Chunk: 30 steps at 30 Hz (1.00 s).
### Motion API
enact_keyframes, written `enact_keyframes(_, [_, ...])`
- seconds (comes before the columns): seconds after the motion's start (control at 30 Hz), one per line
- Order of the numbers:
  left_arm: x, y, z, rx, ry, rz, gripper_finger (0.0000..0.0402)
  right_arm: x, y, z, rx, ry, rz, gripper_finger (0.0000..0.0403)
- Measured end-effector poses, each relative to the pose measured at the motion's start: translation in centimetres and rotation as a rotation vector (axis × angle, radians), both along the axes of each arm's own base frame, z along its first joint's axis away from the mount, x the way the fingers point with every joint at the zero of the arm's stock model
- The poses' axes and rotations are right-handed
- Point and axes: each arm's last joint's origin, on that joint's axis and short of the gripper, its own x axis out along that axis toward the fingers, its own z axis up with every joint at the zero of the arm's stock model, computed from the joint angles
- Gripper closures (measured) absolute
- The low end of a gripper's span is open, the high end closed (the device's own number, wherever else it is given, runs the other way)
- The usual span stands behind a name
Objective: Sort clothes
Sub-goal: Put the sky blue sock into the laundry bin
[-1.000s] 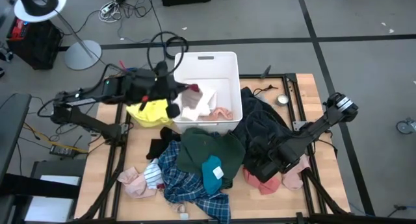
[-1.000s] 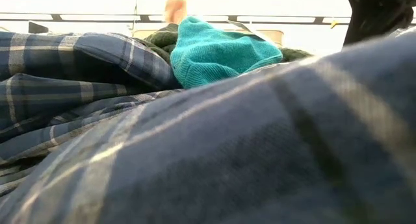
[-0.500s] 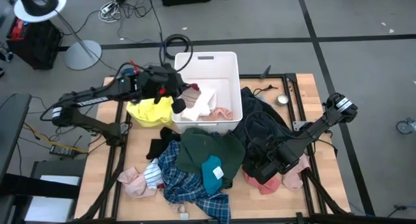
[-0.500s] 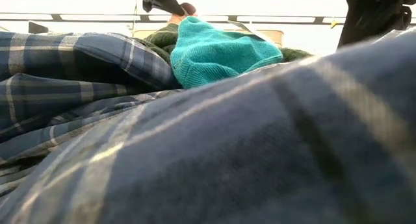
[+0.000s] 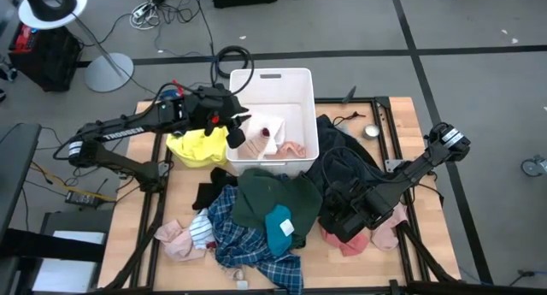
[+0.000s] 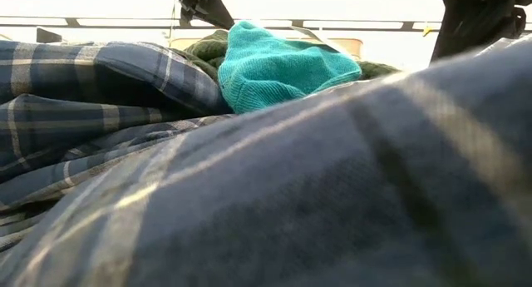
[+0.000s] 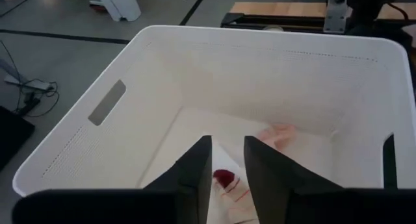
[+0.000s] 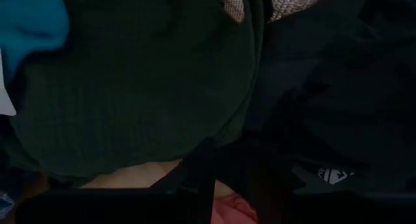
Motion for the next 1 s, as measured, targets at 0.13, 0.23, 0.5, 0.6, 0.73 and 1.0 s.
enact_keyframes(0.13, [-0.3,-0.5,0.0,-0.006,0.017,-0.015,0.0303,0.3,0.2,0.2,0.023,-0.034,0.012,0.0320])
enact_keyframes(0.23, [-0.6,-1.0,0.4,-0.002,-0.004,-0.035,0.0303,0.7,0.5,0.4,0.037,-0.074,0.054,0.0320])
enact_keyframes(0.5, [-3.8,-3.8,2.2,-0.026,-0.049,-0.118,0.0303,2.1,0.5,1.1,0.062,-0.175,0.102,0.0323])
enact_keyframes(0.6, [-5.6,-4.9,2.7,-0.049,-0.047,-0.149,0.0303,3.0,0.5,1.6,0.059,-0.235,0.151,0.0324])
enact_keyframes(0.73, [-7.6,-6.4,2.1,-0.089,-0.073,-0.198,0.0302,4.4,0.5,2.5,0.038,-0.341,0.237,0.0328])
enact_keyframes(1.0, [-11.2,-7.9,-1.1,-0.208,-0.155,-0.225,0.0302,6.1,-0.2,3.7,-0.001,-0.437,0.367,0.0326])
